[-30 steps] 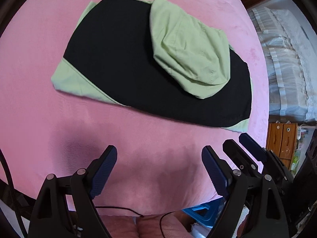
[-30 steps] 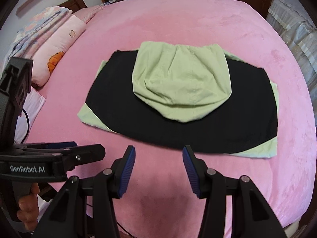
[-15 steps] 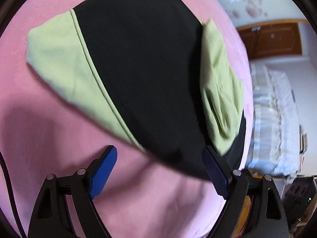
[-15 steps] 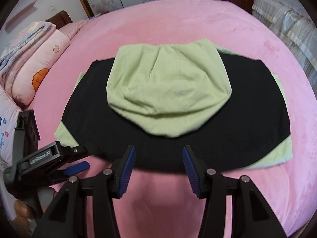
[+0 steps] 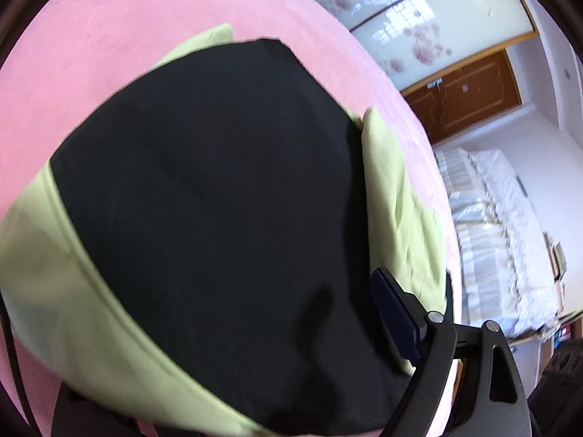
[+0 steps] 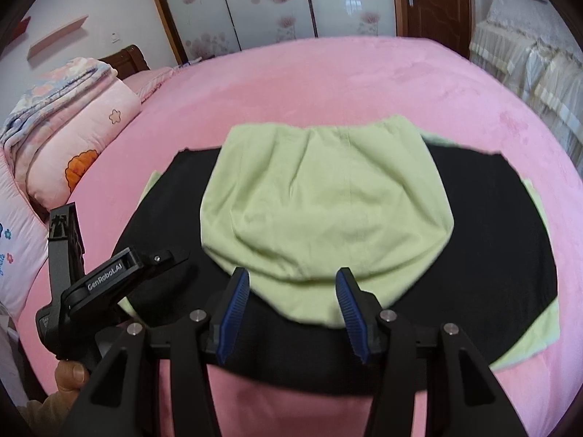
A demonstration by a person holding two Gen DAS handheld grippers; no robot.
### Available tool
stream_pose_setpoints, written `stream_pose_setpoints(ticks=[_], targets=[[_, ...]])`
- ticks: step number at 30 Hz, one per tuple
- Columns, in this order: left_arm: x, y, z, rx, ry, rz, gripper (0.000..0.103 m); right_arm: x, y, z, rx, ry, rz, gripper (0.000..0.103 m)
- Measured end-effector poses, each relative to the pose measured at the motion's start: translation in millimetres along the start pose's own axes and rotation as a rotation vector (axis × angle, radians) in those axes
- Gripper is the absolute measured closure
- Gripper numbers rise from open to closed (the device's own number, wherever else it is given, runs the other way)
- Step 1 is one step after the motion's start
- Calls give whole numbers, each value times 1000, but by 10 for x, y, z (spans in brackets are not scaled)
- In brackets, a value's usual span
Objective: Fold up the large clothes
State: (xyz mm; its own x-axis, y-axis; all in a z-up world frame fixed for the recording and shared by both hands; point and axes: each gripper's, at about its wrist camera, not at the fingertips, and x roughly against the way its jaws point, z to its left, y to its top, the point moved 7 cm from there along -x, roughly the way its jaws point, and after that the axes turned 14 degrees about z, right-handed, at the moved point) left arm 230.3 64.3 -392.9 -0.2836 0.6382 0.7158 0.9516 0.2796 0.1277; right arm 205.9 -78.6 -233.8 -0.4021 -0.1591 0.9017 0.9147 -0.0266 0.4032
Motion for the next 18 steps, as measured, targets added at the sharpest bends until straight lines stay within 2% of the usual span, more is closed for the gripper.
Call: stream_pose_setpoints(ticks=[4, 5, 6, 8, 10, 12, 16, 18], targets=[[29, 108, -56, 45, -13, -27, 28, -24, 226, -23, 8, -62, -59, 56], [50, 121, -63, 52, -6, -38, 39, -33, 277, -30, 7, -70, -73, 57], [70, 131, -66, 50, 5, -44, 45, -44, 314, -37, 8, -84, -85, 60], [102, 138, -25, 57, 38, -49, 76, -104, 374, -35, 24, -127, -101, 68], [136, 133, 68, 71, 47, -46, 91, -231, 396, -27, 48, -166, -94, 83], [175, 117, 96, 58, 37, -42, 93, -402, 360, -18, 63, -191, -63, 90], [319, 90, -66, -88, 142, -104, 96, -803, 90, -10, 58, -159, 72, 95], [382, 83, -305, -176, 166, -147, 97, -848, -1, -19, 59, -160, 55, 95]])
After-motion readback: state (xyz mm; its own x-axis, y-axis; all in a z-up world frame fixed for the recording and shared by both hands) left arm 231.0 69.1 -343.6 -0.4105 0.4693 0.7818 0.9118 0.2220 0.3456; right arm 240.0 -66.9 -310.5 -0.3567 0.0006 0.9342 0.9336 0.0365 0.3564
